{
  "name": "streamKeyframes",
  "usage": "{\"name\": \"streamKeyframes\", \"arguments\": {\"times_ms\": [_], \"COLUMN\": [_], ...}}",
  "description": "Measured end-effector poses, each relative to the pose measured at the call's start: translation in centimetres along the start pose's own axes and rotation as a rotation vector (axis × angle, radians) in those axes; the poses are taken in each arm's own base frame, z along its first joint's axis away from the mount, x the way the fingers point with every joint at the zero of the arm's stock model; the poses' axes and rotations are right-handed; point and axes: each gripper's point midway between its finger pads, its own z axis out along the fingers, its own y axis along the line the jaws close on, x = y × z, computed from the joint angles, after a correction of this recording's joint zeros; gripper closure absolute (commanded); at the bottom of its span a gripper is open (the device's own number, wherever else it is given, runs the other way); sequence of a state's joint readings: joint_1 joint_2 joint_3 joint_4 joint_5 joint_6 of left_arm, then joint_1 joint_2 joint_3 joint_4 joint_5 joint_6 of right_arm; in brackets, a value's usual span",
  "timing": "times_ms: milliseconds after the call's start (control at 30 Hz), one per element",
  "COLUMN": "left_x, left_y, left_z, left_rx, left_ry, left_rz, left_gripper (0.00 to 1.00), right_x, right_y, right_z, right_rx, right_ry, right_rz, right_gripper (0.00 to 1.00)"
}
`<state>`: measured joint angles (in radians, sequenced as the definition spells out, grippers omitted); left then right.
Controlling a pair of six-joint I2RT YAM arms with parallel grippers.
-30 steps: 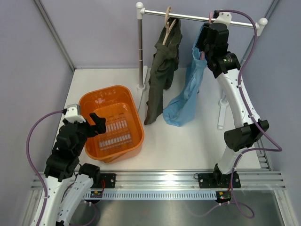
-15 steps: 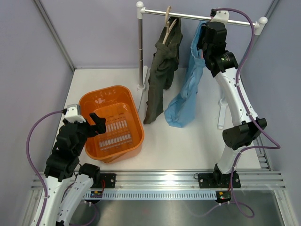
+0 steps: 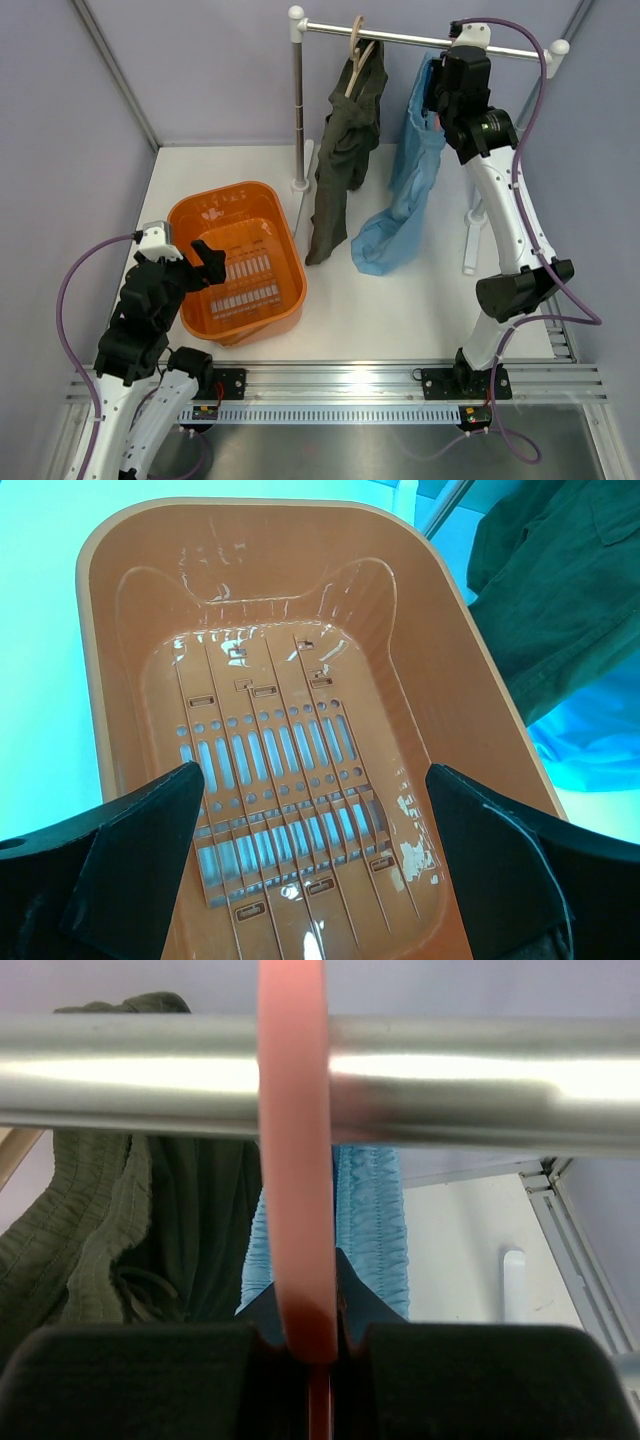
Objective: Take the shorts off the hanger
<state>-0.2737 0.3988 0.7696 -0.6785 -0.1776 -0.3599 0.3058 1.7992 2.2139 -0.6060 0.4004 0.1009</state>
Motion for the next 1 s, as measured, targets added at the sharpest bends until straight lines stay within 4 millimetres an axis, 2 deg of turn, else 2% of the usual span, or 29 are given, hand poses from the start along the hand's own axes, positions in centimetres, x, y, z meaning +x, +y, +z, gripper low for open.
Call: {"name": "streamKeyframes", "arguments": {"times_ms": [200, 333, 567, 700, 900, 1000], "left_x": [-0.1, -0.9, -4.7, -7.1, -9.2, -10.4], "left_y": [-0.7, -2.1, -4.9, -7.1, -10.4, -13.3], "left_z": [0.2, 0.5, 1.2, 1.4, 2.8, 3.7], "left_rx": [0.037, 0.089, 0.165, 0.241, 0.346, 0.405], "left_ry": [0.001, 0.009, -0.009, -0.035, -0.017, 0.01], "left_rz": [0.002, -0.003, -0.01, -0.024, -0.057, -0.044], "left_gripper": [0.01, 0.01, 0.01, 0.01, 0.03, 0.04], "right_x": [-0.5, -1.3, -2.1, -2.1, -0.5, 0.0], "right_y": [-0.4, -0.5, -0.8, -0.9, -1.5, -1.6], "right_z": [-2.5, -4.5, -7.9, -9.2, -11.5, -13.0], "right_rx": [-0.03, -0.069, -0.129, -0.151, -0.182, -0.212], "right_ry": [0.008, 0.001, -0.007, -0.009, 0.019, 0.022], "right_rz": [-0.006, 0.0, 0.001, 0.003, -0.004, -0.001], "right_gripper": [1.0, 1.0, 1.0, 1.0, 1.0, 1.0]}}
